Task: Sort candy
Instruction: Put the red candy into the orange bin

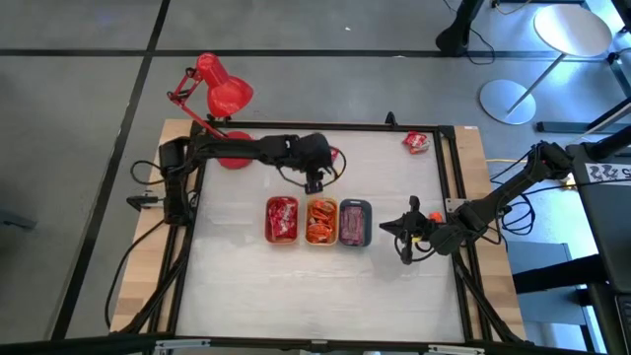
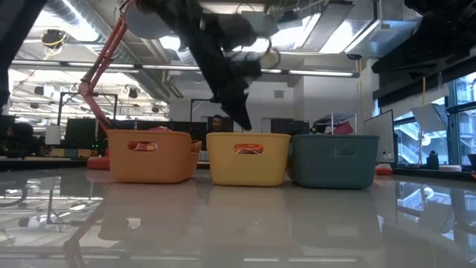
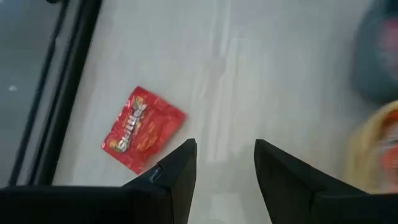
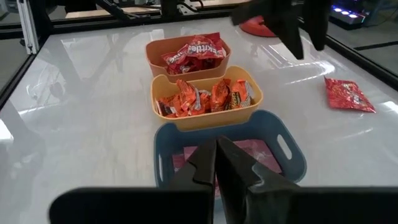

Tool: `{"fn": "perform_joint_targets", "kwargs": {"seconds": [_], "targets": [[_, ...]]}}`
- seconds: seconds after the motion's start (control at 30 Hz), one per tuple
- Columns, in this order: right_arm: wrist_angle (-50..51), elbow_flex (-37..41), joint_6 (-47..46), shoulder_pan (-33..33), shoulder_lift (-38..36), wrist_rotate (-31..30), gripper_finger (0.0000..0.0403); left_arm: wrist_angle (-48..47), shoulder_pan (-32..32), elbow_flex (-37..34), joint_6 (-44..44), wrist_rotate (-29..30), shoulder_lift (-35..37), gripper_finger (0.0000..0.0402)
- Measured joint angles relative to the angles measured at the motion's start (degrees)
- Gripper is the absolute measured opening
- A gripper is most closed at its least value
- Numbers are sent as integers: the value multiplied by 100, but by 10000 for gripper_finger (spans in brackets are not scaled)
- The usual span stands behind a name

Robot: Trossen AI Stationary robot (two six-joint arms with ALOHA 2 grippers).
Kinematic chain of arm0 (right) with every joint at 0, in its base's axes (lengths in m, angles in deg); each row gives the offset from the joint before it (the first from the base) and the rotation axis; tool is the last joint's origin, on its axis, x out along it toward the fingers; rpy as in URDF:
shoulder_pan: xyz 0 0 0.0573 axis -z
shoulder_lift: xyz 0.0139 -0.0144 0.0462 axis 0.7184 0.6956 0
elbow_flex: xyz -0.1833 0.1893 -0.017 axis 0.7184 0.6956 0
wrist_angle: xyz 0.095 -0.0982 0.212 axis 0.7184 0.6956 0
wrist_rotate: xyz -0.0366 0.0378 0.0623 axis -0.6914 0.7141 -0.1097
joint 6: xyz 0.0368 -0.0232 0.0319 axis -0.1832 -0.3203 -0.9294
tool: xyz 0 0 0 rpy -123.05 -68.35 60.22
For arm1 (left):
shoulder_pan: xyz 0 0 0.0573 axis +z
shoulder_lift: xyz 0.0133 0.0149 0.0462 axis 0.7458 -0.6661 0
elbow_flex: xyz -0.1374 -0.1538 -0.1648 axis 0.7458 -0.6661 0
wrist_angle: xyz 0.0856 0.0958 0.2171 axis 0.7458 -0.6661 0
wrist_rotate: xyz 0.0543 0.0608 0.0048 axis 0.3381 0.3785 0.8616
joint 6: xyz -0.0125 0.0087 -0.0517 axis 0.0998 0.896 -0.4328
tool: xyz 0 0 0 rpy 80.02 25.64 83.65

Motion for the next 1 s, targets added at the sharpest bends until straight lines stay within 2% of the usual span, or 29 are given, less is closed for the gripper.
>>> {"fn": "perform_joint_targets", "kwargs": {"seconds": [0.13,0.33,0.47,0.87,1.0], "targets": [[22,0,0,0,0,-2,12,324,463,-3,95,-507,-232,152],[17,0,0,0,-1,0,12,405,1054,-1,-6,-594,-490,153],[17,0,0,-1,1,0,12,361,1346,-1,156,-974,-652,153],[-3,0,-2,0,1,-66,12,489,1515,-1,1132,-1048,-1244,153],[-11,0,-51,-2,1,-63,12,662,1514,1,1198,-1055,-1362,153]]}}
